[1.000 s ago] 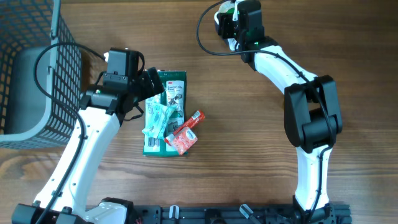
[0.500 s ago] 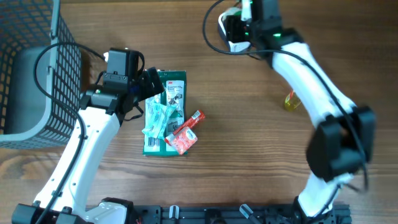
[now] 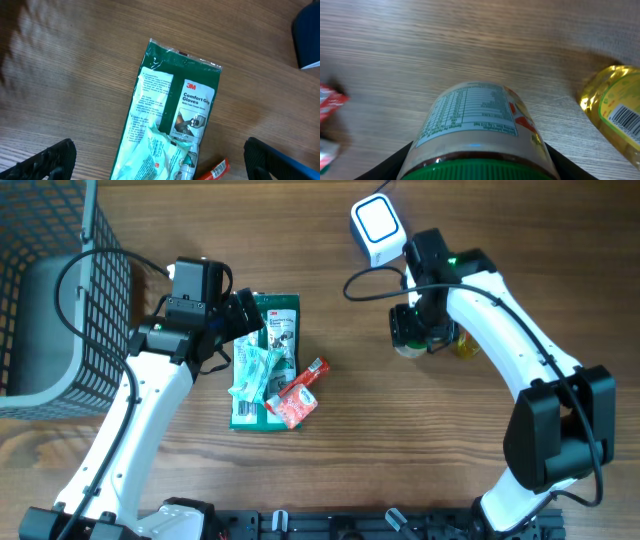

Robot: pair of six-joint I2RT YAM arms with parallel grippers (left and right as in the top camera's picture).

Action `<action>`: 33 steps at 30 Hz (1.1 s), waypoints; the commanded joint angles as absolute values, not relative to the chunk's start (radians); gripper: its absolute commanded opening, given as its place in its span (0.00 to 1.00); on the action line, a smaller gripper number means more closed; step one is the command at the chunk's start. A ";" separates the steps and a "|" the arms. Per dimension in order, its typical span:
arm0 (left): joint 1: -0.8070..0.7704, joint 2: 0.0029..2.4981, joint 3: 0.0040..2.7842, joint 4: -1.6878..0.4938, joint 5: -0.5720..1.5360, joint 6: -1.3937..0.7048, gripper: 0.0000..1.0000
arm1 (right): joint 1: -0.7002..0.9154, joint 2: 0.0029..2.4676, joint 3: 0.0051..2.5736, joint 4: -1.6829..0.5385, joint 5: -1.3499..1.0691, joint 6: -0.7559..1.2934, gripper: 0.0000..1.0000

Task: Scan the item barcode
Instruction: 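Move the jar right and lower it onto the table beside the bottle, then release the jar and move the right gripper left toward the packets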

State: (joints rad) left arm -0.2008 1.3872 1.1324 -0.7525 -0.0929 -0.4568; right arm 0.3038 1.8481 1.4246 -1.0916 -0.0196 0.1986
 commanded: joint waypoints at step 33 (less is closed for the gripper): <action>-0.198 1.386 1.134 -0.750 -0.103 -0.449 1.00 | 0.300 1.854 1.407 -0.915 0.156 0.240 0.86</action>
State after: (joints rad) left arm -0.2008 1.3872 1.1324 -0.7521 -0.0929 -0.4568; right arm 0.3038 1.8496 1.2778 -0.8776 0.1429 0.2306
